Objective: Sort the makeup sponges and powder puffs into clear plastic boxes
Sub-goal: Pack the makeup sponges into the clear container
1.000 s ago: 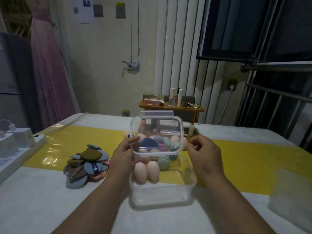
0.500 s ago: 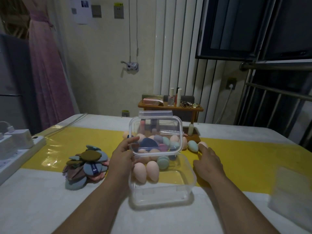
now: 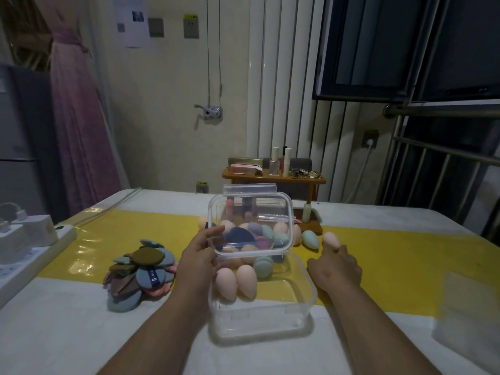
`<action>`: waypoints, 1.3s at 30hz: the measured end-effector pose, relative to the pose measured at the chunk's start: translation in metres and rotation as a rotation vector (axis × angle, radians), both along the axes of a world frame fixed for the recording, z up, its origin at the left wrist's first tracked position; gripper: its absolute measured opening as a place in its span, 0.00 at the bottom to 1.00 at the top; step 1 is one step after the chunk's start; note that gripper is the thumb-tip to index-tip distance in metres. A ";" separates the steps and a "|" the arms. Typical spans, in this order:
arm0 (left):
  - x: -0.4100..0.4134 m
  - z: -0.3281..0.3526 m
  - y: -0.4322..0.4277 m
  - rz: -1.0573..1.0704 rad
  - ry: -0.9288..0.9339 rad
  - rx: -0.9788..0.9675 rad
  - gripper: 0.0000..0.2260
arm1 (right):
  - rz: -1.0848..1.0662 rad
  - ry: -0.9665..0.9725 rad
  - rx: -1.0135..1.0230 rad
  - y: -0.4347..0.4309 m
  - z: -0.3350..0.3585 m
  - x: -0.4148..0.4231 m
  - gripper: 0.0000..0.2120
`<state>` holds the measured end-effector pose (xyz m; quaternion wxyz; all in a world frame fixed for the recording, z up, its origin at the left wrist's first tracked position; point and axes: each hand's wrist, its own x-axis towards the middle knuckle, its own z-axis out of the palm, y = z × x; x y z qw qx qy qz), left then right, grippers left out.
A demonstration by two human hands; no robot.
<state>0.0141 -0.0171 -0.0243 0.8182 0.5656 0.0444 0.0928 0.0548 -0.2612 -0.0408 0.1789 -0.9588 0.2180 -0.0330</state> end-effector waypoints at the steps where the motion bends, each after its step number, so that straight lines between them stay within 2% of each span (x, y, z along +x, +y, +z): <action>1: 0.001 -0.001 0.001 -0.004 -0.001 0.003 0.27 | -0.004 0.000 -0.005 0.001 -0.001 0.002 0.32; 7: 0.001 0.001 0.001 -0.020 -0.003 0.020 0.28 | -0.008 -0.084 0.025 -0.001 -0.004 0.002 0.32; 10: 0.000 0.001 0.000 -0.024 -0.005 0.013 0.28 | -0.016 -0.178 0.056 -0.003 -0.003 -0.001 0.28; 12: -0.001 0.002 -0.001 -0.025 0.000 0.009 0.28 | -0.032 -0.287 0.125 -0.005 0.000 -0.006 0.24; 15: -0.001 0.003 -0.001 -0.019 0.013 0.017 0.28 | -0.070 -0.558 0.212 -0.005 0.009 -0.016 0.17; 19: -0.001 0.002 -0.001 -0.017 0.026 0.012 0.28 | -0.029 -0.871 0.186 0.003 0.034 -0.031 0.07; 20: -0.001 0.002 -0.001 -0.014 0.023 0.013 0.28 | -0.008 -0.925 0.203 0.007 0.040 -0.034 0.06; 22: 0.000 0.001 -0.001 -0.016 0.019 0.008 0.28 | 0.051 -0.986 0.286 0.017 0.049 -0.039 0.09; 26: 0.005 -0.002 0.000 -0.025 -0.001 -0.039 0.27 | 0.204 -0.939 0.354 0.036 0.054 -0.043 0.14; 33: 0.006 -0.005 0.002 -0.033 -0.006 -0.008 0.26 | 0.482 -0.708 0.417 0.047 0.051 -0.048 0.13; 36: 0.007 -0.004 0.002 -0.039 -0.023 -0.022 0.26 | 0.570 -0.612 0.400 0.049 0.051 -0.045 0.09; 39: 0.008 -0.005 0.002 -0.032 -0.021 -0.019 0.27 | 0.643 -0.518 0.318 0.050 0.050 -0.044 0.14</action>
